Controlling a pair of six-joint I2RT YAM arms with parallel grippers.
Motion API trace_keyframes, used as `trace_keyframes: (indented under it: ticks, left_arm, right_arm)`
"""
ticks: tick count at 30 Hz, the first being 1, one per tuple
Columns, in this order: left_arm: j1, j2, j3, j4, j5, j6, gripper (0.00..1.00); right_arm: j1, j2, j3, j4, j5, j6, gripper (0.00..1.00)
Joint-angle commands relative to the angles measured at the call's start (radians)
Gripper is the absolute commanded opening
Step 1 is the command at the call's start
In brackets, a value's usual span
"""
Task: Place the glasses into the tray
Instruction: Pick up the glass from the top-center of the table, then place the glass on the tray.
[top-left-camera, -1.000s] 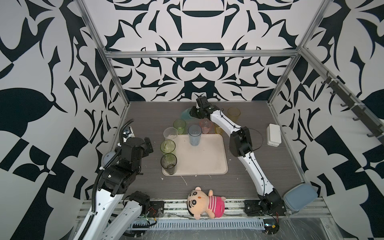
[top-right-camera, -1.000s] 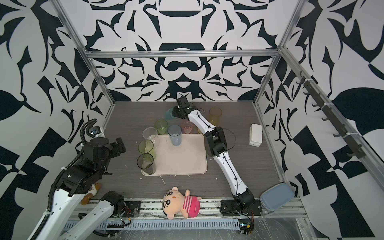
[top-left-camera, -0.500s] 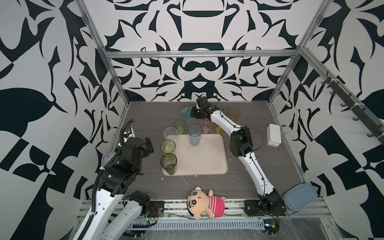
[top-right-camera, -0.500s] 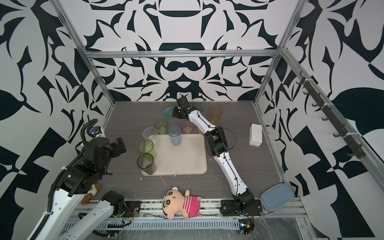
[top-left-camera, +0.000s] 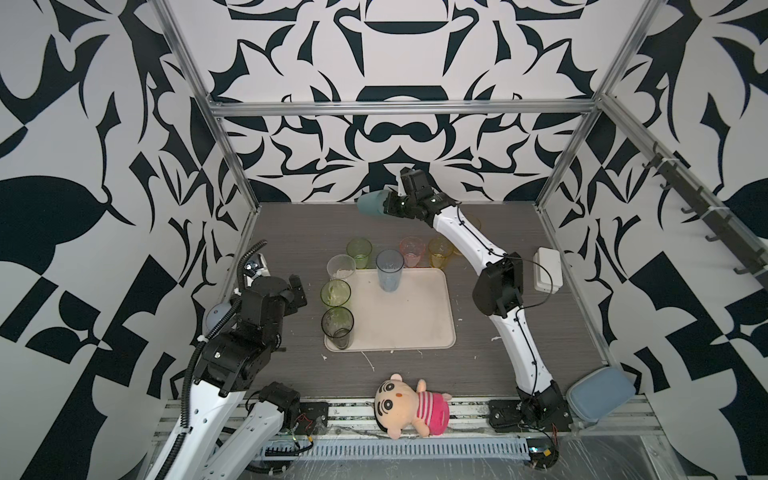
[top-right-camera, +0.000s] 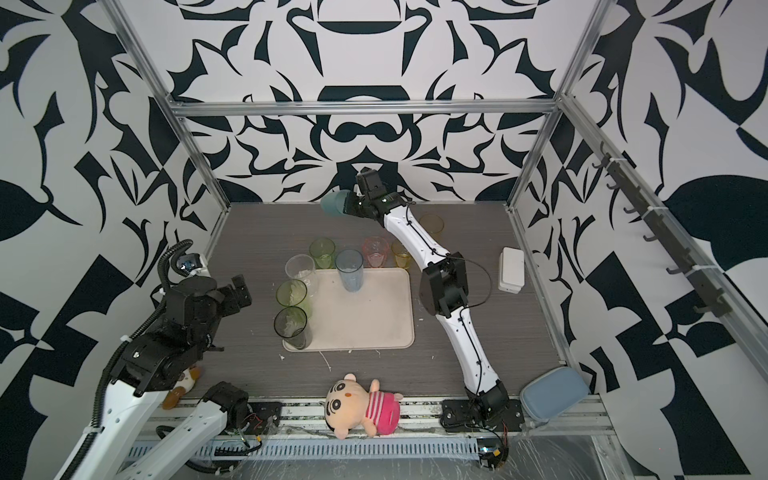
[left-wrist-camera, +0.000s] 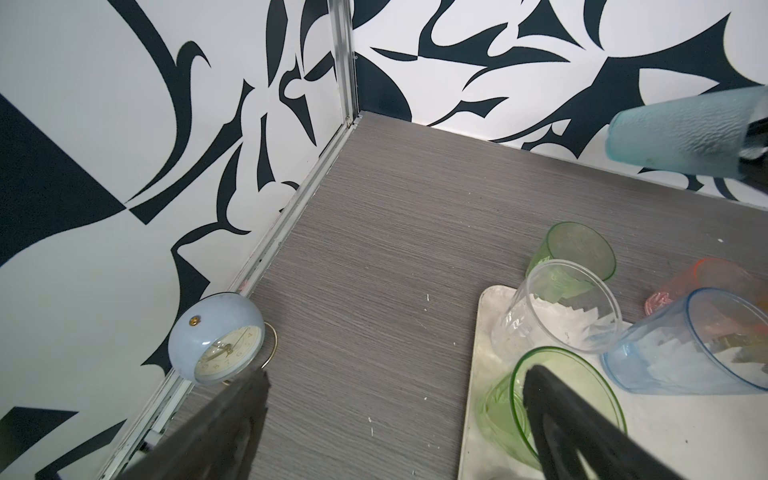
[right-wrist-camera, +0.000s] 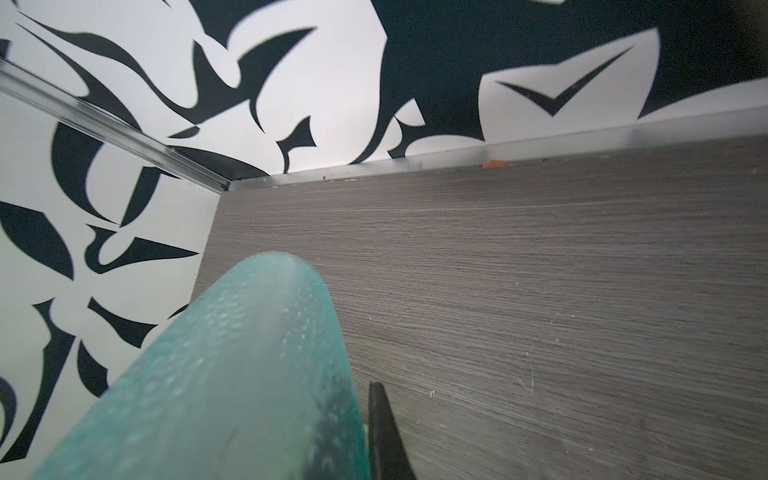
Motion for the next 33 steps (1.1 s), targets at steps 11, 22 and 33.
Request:
trace_keyframes:
  ticks: [11,22,33]
  left_arm:
    - [-0.003,-0.037,-0.003,0.013,0.039,-0.007,1.0]
    - [-0.004,-0.052,-0.002,0.028,0.089,-0.003,1.0]
    - [-0.003,-0.056,-0.004,0.03,0.122,-0.006,1.0]
  right_arm:
    - [0.016,-0.39,-0.143,-0.287,0.134,-0.113,0.0]
    - [0.1,-0.77,-0.476,-0.443,0.28,-0.135,0.0]
    - [0.282,-1.025,-0.811,-0.521,0.436,-0.069,0.0]
